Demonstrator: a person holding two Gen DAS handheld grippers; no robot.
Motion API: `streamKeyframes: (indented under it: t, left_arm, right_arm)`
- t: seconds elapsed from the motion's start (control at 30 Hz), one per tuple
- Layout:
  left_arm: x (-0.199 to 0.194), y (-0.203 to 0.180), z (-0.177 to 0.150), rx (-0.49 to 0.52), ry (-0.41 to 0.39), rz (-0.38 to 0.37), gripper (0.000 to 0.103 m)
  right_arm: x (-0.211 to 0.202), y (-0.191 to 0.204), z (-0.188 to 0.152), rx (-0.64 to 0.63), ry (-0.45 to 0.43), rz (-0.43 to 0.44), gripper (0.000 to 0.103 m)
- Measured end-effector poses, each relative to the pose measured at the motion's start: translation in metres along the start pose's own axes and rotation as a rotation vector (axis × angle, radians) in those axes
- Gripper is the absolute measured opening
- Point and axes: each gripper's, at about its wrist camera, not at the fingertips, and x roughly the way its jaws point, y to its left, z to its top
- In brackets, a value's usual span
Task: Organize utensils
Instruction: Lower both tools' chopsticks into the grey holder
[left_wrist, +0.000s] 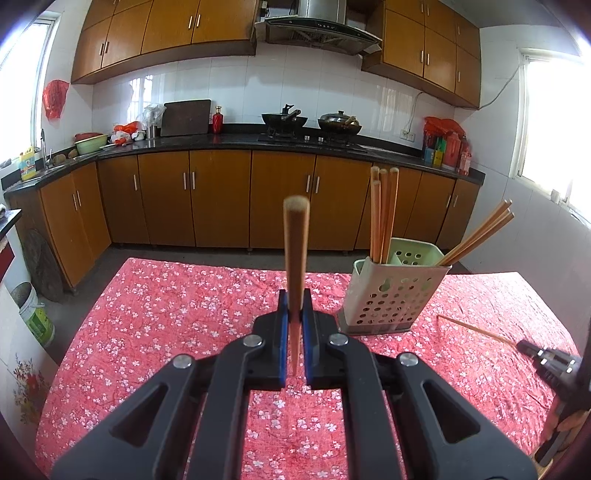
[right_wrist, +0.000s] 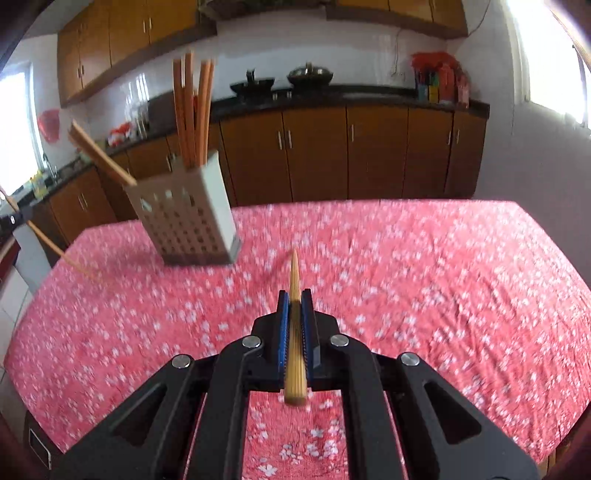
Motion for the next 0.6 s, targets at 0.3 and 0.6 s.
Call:
streamKeyframes:
  t: [0.3,0.6]
  left_arm:
    - [-0.009,-0.002,0.005,-0.001,-0.027,-0.027,0.008]
    - [-0.030,-0.019,0.028,0.006,-0.084,-0.111,0.008]
  right_arm:
    - [-0.027,0.000,0.034,0.028,-0.132,0.004,0.007]
    - [-0.068,0.025,0.078,0.025,-0.282,0.122,0.008]
